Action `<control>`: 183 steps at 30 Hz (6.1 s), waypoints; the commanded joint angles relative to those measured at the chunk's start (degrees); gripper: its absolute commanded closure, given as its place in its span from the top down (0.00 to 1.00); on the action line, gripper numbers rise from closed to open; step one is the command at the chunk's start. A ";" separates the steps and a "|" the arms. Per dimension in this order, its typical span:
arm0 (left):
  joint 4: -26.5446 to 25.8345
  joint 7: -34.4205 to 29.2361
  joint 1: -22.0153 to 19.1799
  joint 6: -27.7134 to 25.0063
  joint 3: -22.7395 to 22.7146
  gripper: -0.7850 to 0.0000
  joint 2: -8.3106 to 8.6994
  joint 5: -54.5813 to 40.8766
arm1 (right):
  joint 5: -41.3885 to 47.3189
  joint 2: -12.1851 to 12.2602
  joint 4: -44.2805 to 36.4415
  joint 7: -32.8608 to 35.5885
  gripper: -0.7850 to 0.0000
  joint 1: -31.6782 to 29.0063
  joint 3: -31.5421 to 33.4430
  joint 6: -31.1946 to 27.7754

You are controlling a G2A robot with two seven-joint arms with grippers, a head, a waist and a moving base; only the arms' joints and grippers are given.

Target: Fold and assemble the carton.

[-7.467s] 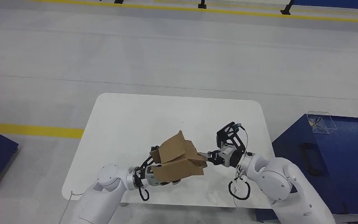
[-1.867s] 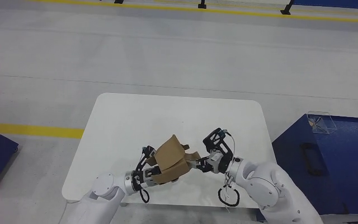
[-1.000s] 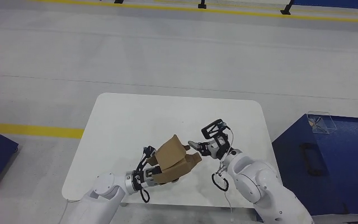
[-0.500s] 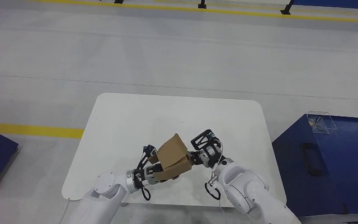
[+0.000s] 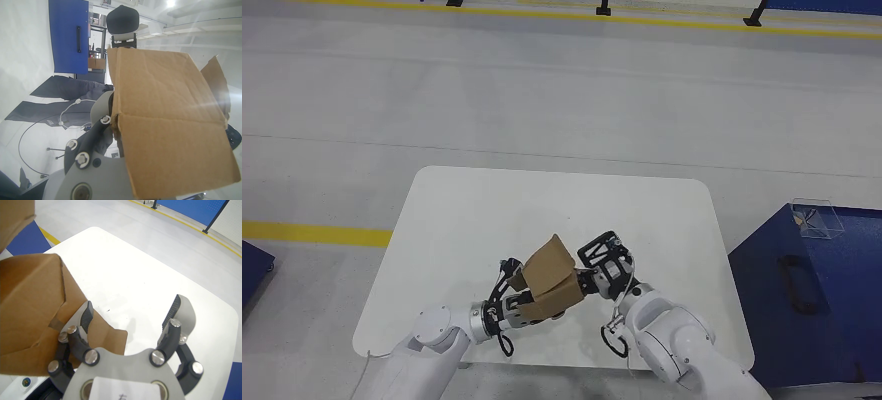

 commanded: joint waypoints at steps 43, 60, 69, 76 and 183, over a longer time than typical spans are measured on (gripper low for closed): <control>1.90 -3.30 -2.39 3.75 -0.12 0.00 -0.29 -3.46 | 38.64 2.25 6.10 16.89 1.00 -3.32 17.65 -20.23; 1.90 -3.30 -2.39 3.75 -0.12 0.00 -0.29 -3.46 | 38.23 1.88 10.40 13.22 1.00 0.18 14.75 -18.23; 1.90 -3.30 -2.39 3.75 -0.12 0.00 -0.29 -3.46 | 40.46 2.17 8.73 11.64 1.00 -1.29 16.32 -20.05; 1.90 -3.30 -2.39 3.75 -0.12 0.00 -0.29 -3.46 | 40.13 2.11 8.45 10.35 1.00 -0.69 15.65 -19.59; -2.40 -1.96 0.53 4.45 -1.03 0.00 0.21 -1.72 | 37.51 1.82 5.85 13.19 1.00 3.83 9.43 -12.94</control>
